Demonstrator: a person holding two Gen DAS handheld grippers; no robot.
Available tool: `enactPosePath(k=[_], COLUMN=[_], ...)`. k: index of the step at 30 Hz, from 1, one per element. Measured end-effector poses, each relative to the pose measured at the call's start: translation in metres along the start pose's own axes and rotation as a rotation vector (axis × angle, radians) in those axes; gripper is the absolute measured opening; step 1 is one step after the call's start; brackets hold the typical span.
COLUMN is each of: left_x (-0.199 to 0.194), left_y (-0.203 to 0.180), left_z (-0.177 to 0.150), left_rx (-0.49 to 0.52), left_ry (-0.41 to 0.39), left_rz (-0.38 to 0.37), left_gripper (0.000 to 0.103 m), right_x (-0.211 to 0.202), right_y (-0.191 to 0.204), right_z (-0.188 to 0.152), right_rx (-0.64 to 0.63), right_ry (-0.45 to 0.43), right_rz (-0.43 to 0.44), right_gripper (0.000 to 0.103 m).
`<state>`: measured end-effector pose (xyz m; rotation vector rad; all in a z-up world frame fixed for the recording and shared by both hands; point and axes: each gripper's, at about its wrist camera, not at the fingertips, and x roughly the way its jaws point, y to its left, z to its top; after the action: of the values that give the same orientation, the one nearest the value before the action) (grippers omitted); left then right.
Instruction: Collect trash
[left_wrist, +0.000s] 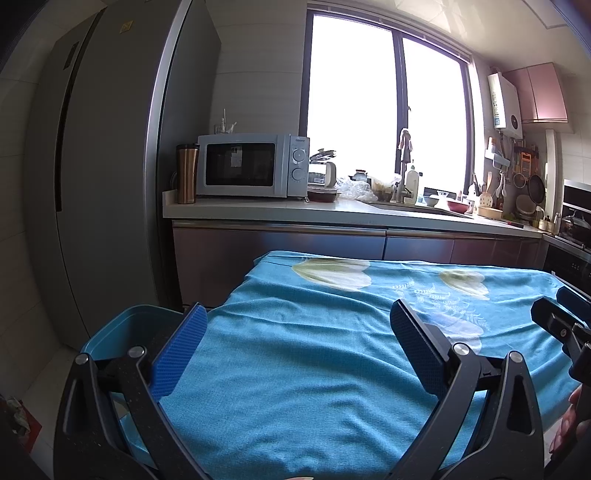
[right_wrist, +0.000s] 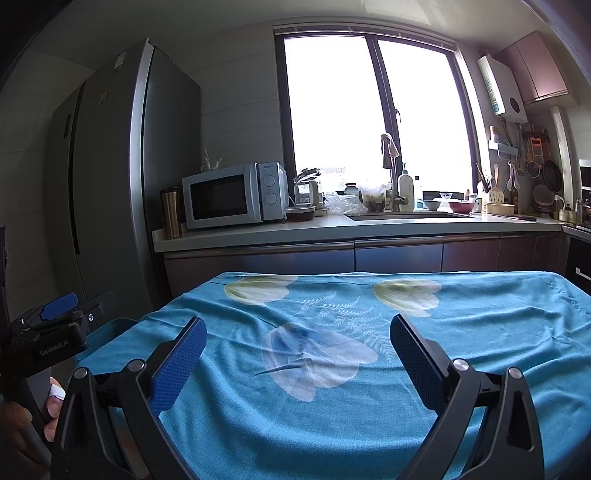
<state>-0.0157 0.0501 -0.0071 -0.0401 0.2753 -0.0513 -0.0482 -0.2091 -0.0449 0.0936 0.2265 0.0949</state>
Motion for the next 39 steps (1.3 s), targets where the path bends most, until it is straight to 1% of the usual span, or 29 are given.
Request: enactPosePath(k=[39], left_x=[-0.0009], left_y=[-0.0016], left_z=[0.0017], left_rx=[0.002], left_ry=[-0.003], left_rz=[0.010], left_gripper=[0.097], right_x=[0.0032], right_y=[0.0000], right_z=[0.0050], right_rx=[0.002], right_ry=[-0.002], right_rz=[0.000], right_gripper=[0.096])
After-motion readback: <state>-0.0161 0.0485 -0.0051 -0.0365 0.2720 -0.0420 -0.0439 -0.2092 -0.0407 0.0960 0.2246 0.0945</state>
